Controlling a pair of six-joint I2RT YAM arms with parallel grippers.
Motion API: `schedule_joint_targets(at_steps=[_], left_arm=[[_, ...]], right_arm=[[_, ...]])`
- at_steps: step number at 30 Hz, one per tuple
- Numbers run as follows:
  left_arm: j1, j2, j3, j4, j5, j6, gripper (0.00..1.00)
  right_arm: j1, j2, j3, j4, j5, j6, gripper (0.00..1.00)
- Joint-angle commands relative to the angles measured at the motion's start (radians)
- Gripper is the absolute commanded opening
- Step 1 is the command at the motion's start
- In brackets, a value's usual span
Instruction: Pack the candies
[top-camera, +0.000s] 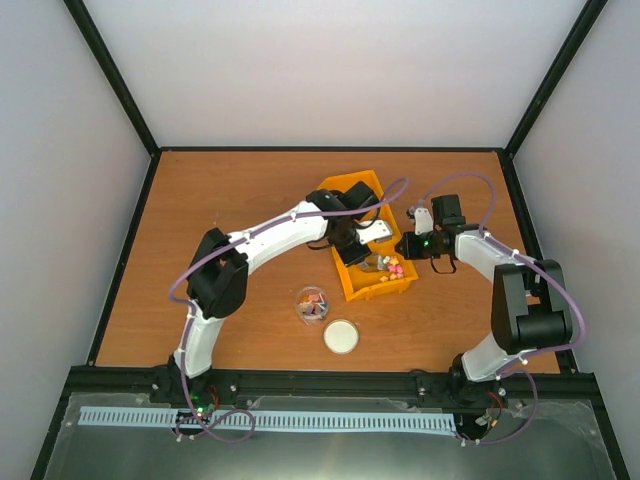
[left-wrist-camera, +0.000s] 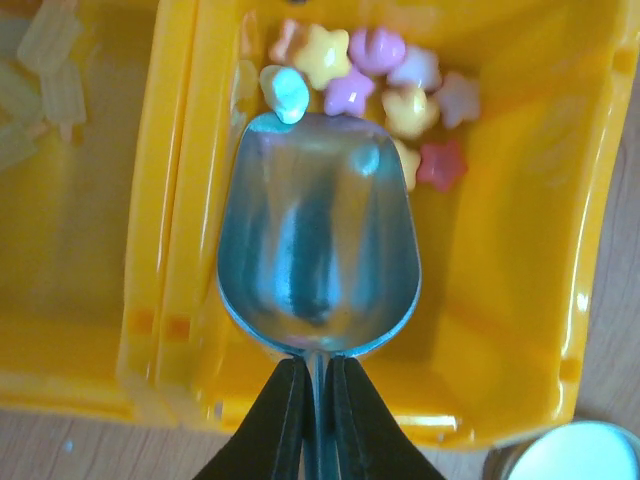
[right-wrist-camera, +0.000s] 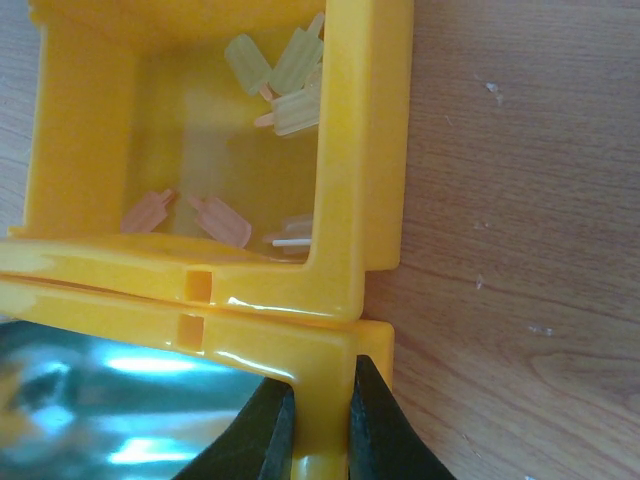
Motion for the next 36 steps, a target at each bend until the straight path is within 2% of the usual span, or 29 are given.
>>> schedule_joint_targets(at_steps=[1, 6, 13, 18, 25, 33, 36], left_arm=[[-0.006, 0.105, 0.003, 0.068, -0.017, 0.004, 0.01], [-0.006, 0.101, -0.059, 0.213, 0.086, 0.028, 0.01], [0.002, 0.013, -0.294, 0.536, 0.268, 0.088, 0.01], [0.026, -0.019, -0.418, 0.727, 0.297, 0.076, 0.01], [0.11, -0.094, -0.607, 1.016, 0.406, 0.021, 0.01], [0.143, -0.159, -0.775, 1.269, 0.477, 0.008, 0.01], [0.147, -0.162, -0.79, 1.308, 0.485, -0.002, 0.01]], right_arm=[[0.003, 0.011, -0.011, 0.08, -0.085, -0.002, 0.03], [0.003, 0.016, -0.015, 0.088, -0.108, 0.002, 0.03], [0.0, 0.019, -0.017, 0.094, -0.153, -0.001, 0.03], [-0.008, 0.008, -0.018, 0.096, -0.179, -0.009, 0.03], [-0.035, -0.003, -0.028, 0.105, -0.21, -0.016, 0.03], [-0.051, -0.003, -0.039, 0.116, -0.233, -0.016, 0.03], [-0.053, -0.007, -0.041, 0.118, -0.232, -0.017, 0.03]])
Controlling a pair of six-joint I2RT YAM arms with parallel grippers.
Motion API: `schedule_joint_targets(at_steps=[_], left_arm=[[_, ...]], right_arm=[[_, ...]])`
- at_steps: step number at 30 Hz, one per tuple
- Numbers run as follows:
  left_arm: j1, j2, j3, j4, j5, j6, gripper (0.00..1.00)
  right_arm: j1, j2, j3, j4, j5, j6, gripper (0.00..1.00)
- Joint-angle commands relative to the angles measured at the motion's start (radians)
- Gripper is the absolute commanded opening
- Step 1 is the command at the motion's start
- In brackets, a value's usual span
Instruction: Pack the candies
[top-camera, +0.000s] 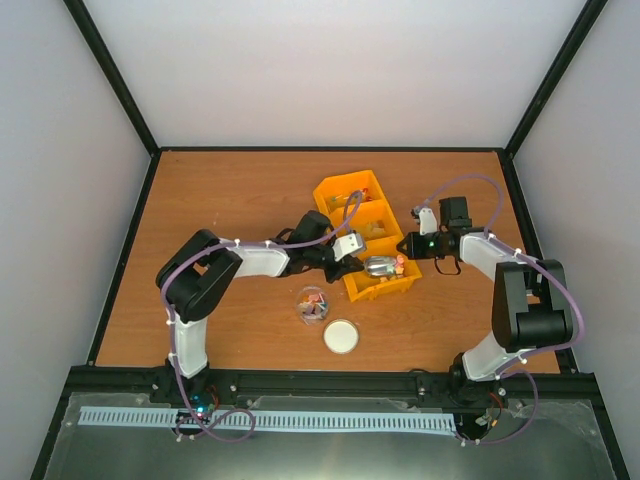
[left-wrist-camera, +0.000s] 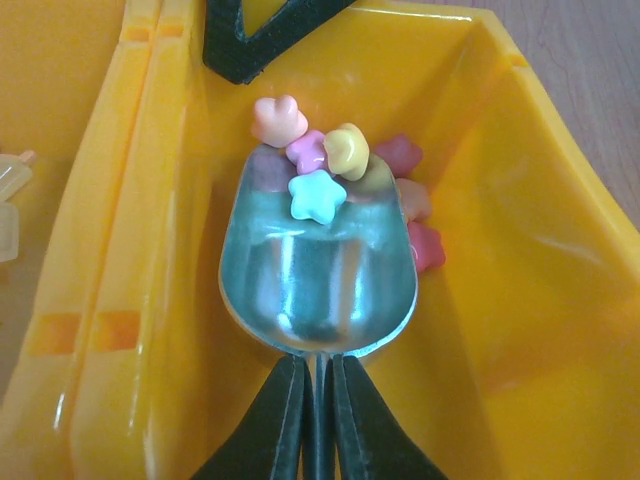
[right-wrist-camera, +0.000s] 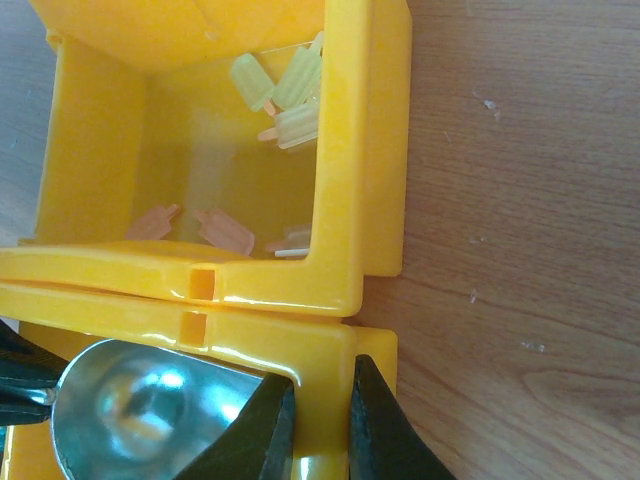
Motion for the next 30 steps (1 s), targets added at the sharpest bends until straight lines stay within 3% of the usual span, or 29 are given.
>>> schedule_joint_targets(at_steps=[1, 23, 30], left_arm=[[0.013, -0.018, -0.022, 0.147, 0.05, -0.025, 0.01], [0.068, -0.149, -0.143, 0.129, 0.094, 0.044, 0.01], [0.07, -0.215, -0.096, 0.04, 0.126, 0.014, 0.01]], right_arm=[[-0.003, -0.012, -0.014, 0.062, -0.143, 0.013, 0.03], [-0.024, -0.017, -0.021, 0.066, -0.103, 0.003, 0.03], [-0.024, -0.012, -0.02, 0.067, -0.086, 0.0, 0.03]])
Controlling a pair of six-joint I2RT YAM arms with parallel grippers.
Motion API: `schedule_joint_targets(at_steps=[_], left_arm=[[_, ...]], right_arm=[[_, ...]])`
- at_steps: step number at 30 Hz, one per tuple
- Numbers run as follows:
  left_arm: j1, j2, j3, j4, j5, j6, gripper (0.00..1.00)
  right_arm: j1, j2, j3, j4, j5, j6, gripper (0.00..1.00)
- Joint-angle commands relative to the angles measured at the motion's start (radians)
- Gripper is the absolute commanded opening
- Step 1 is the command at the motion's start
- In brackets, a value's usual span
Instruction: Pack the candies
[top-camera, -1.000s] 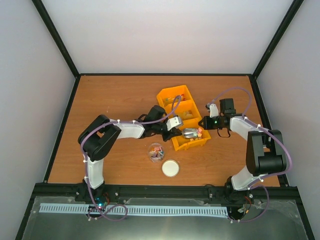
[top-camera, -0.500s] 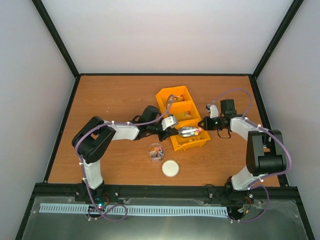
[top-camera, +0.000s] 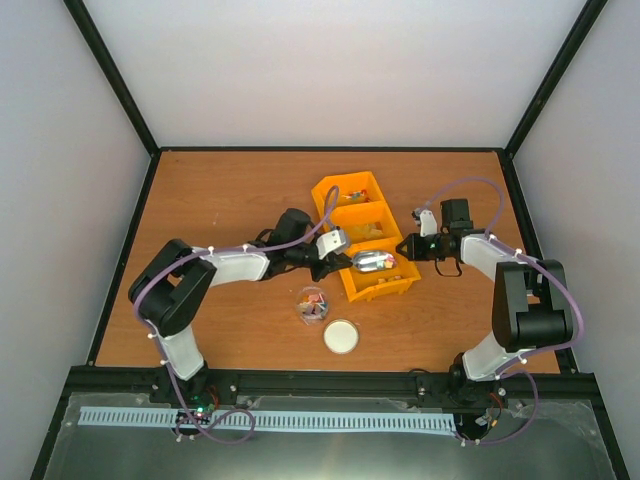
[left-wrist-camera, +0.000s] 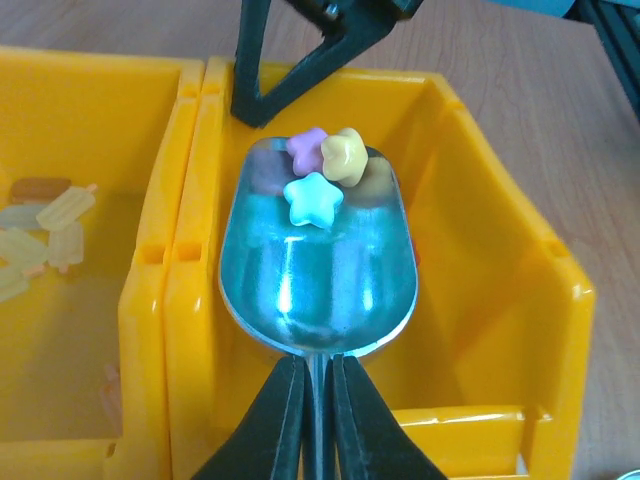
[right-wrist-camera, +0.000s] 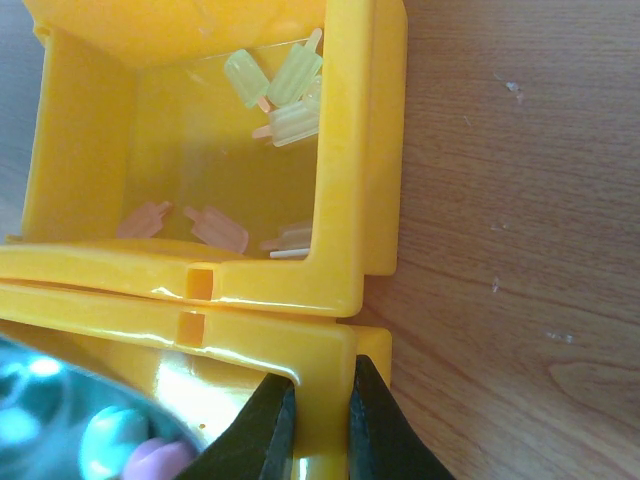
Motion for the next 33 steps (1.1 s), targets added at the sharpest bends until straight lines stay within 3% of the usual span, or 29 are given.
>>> schedule_joint_targets(at_steps=[1, 8, 12, 20, 26, 33], left_arm=[[0.006, -0.071, 0.052, -0.04, 0.065, 0.01, 0.01], [0.01, -0.136, 0.166, -0.308, 0.125, 0.029, 0.01], [0.027, -0.245, 0.112, -0.285, 0.155, 0.011, 0.01], [0.163, -0.362, 0.061, -0.345, 0.322, -0.008, 0.01], [0.284, -0.473, 0.022, -0.605, 0.419, 0.184, 0.01], [0.432, -0.59, -0.036, -1.041, 0.432, 0.54, 0.01]], right_arm=[[-0.006, -0.014, -0.004, 0.059, -0.037, -0.007, 0.03], [-0.006, -0.019, 0.001, 0.055, -0.032, -0.013, 0.03], [-0.006, -0.02, 0.0, 0.052, -0.033, -0.02, 0.03], [-0.006, -0.025, -0.007, 0.048, -0.032, -0.031, 0.03], [-0.006, -0.029, -0.009, 0.049, -0.034, -0.036, 0.03], [-0.006, -0.022, -0.004, 0.048, -0.034, -0.041, 0.03]])
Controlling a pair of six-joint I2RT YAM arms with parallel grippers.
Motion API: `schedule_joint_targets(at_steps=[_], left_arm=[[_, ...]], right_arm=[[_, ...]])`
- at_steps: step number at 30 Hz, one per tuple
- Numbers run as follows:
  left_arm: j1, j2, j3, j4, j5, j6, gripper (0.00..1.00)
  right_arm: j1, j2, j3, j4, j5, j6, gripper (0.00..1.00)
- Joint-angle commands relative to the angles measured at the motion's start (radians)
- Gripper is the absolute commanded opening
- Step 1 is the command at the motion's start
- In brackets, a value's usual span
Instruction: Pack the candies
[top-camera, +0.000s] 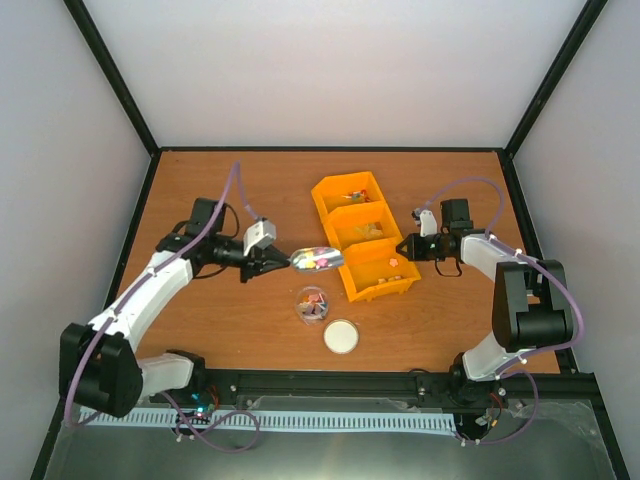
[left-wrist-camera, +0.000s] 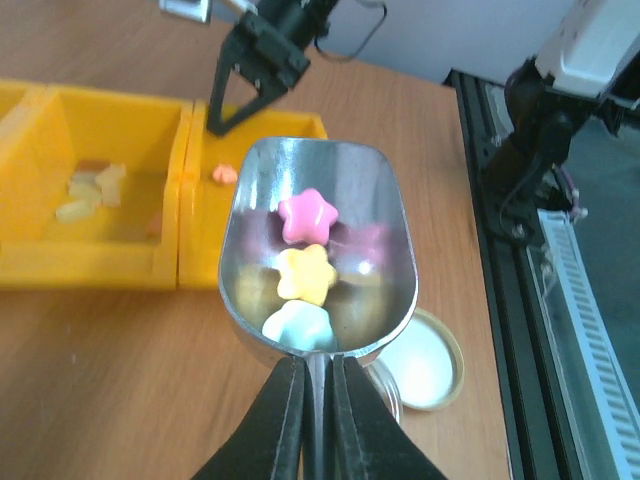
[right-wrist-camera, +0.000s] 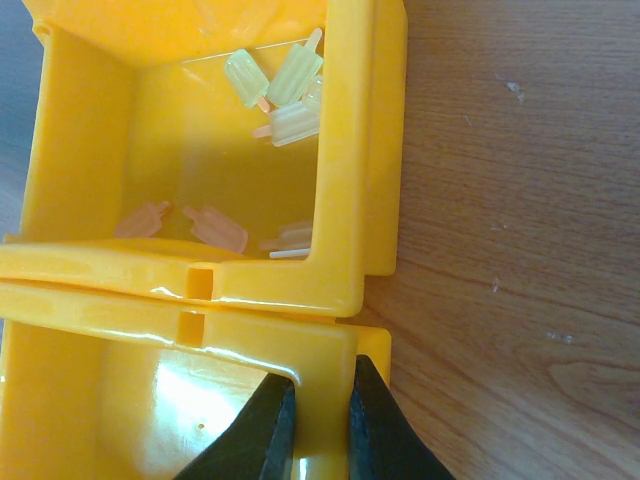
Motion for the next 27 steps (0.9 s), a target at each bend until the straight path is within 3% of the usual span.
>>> schedule_joint_targets(at_steps=[1, 8, 20, 27], left_arm=[[0.088, -0.071, -0.028, -0.367, 0.054, 0.326, 0.01], [0.15, -0.168, -0.078, -0.582, -0.095, 0.535, 0.01], [0.147, -0.161, -0.043, -0.589, -0.282, 0.512, 0.01], [0.07, -0.159, -0.002, -0.59, -0.385, 0.478, 0.01]], right_arm=[[-0.005, -0.023, -0.003, 0.048, -0.036, -0.037, 0.03], [-0.006, -0.022, -0.007, 0.05, -0.037, -0.04, 0.03], [-0.005, -0.012, 0.001, 0.049, -0.036, -0.031, 0.03], [-0.006, -0.017, 0.006, 0.045, -0.034, -0.027, 0.03]])
